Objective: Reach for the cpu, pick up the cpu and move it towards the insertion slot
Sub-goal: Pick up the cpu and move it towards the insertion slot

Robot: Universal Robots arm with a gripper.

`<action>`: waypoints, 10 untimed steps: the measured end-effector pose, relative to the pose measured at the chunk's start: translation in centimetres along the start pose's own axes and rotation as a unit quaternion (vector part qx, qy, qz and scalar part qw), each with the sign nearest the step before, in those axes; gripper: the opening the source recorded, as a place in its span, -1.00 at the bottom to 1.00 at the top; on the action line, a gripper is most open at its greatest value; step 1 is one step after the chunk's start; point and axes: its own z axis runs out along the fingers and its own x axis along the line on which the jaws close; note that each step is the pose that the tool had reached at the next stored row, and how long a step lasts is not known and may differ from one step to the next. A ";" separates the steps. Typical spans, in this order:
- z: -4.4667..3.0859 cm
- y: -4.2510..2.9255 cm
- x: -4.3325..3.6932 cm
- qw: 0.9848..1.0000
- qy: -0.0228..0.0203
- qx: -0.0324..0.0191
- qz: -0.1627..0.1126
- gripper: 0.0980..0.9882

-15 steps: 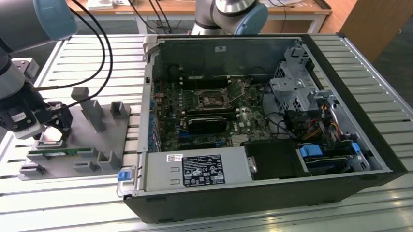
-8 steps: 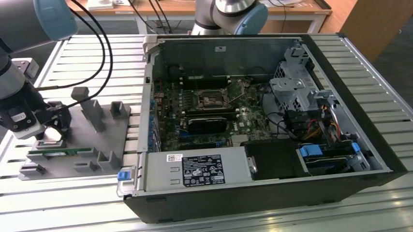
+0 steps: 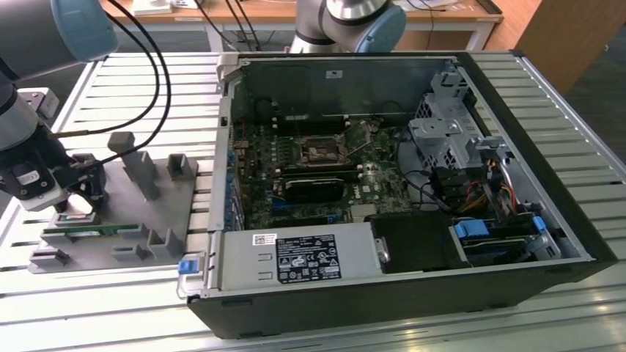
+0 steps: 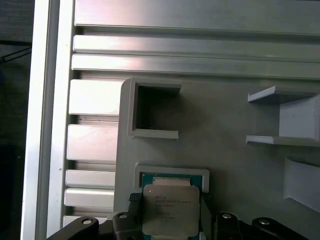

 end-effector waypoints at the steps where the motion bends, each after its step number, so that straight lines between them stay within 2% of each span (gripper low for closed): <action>1: -0.02 0.00 -0.01 1.000 0.000 0.000 0.000 0.00; 10: -0.19 0.00 0.00 1.000 0.000 0.000 0.000 0.00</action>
